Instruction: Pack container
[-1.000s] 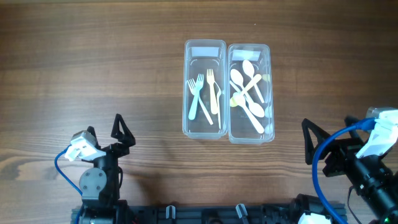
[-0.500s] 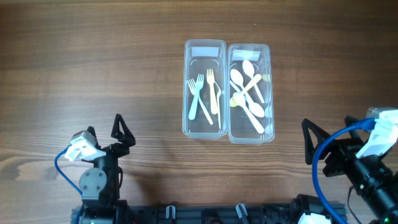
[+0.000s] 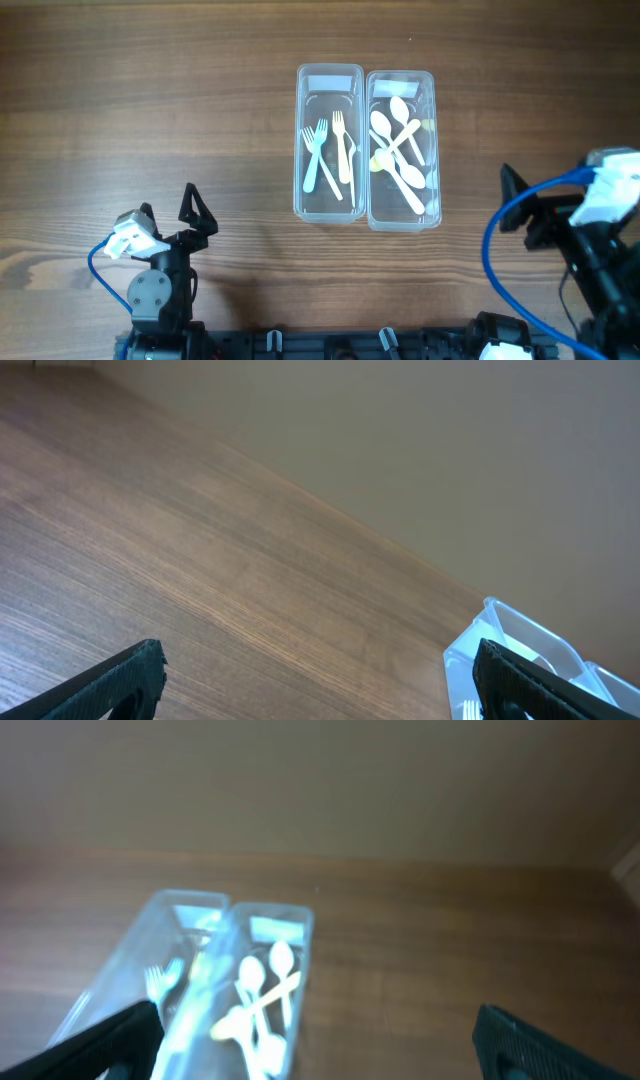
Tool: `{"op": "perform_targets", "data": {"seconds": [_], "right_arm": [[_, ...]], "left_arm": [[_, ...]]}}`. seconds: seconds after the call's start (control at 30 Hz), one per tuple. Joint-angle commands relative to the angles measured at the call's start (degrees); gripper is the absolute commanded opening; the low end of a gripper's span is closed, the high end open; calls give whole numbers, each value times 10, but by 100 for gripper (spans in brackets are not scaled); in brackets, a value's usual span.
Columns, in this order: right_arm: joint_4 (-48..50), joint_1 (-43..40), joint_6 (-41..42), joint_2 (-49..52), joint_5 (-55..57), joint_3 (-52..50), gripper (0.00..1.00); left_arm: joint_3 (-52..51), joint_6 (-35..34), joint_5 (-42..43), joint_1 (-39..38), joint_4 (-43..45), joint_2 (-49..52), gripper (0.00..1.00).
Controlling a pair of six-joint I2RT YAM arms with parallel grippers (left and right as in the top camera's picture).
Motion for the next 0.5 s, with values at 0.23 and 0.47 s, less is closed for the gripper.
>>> {"op": "perform_targets", "data": {"seconds": [0.23, 0.47], "right_arm": [[170, 0, -47, -150, -63, -293, 100], [210, 0, -47, -286, -64, -431, 100]], "left_arm": [[-5, -3, 9, 4, 0, -4, 100], [-5, -3, 9, 4, 0, -4, 100]]}}
